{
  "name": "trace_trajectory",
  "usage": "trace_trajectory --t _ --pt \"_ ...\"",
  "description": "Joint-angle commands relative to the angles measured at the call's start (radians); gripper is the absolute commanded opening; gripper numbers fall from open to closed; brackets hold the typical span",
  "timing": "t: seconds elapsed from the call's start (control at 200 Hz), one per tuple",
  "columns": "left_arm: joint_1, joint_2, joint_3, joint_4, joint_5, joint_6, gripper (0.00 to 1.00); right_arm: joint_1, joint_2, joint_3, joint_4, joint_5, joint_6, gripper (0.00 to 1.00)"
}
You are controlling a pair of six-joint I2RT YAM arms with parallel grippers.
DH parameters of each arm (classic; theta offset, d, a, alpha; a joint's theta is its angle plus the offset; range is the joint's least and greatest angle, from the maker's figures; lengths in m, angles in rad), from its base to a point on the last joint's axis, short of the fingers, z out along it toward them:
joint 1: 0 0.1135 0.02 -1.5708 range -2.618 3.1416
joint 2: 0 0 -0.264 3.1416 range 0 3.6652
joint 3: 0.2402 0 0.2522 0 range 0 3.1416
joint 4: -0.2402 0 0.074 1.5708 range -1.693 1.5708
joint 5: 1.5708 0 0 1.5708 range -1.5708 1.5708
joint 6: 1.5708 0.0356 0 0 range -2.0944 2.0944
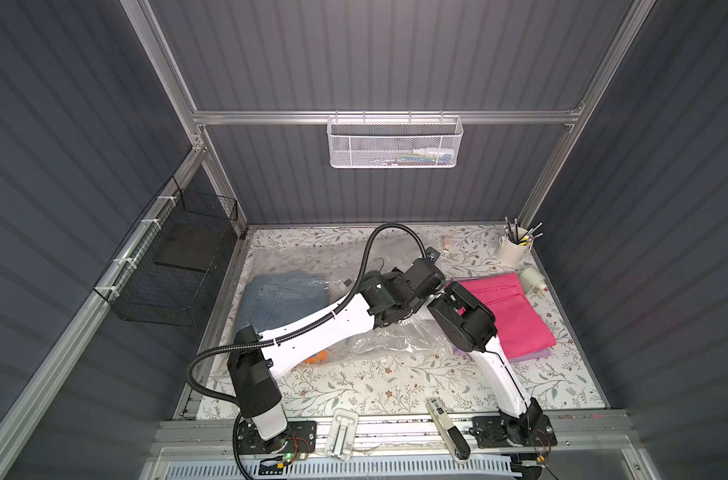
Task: Take the trousers out of the vacuum bag
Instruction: Move the trousers from the vacuum bag.
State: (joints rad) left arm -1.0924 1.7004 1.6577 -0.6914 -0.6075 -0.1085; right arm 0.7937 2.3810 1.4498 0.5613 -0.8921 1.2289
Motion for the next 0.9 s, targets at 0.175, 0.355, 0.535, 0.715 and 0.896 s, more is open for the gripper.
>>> trace_trajectory --t 0.175,0.355,0.535,0.715,0.896 --pt "-0.008 -0.017 -0.019 0.016 -0.005 -0.017 0.0 0.025 0.013 0.029 -0.103 0.03 -0.085 0.53" --pt "-0.008 -0.023 -0.019 0.016 -0.003 -0.017 0.0 0.043 0.033 0.066 -0.146 0.048 -0.106 0.52" --pt "-0.008 -0.027 -0.022 0.02 -0.002 -0.016 0.0 0.05 0.055 0.073 -0.132 0.059 -0.083 0.44" --pt "-0.008 -0.028 -0.026 0.021 0.0 -0.017 0.0 0.052 0.069 0.07 -0.103 0.065 -0.056 0.23" --pt "-0.008 -0.028 -0.027 0.021 -0.006 -0.012 0.0 0.046 0.078 0.062 -0.05 0.06 -0.03 0.0"
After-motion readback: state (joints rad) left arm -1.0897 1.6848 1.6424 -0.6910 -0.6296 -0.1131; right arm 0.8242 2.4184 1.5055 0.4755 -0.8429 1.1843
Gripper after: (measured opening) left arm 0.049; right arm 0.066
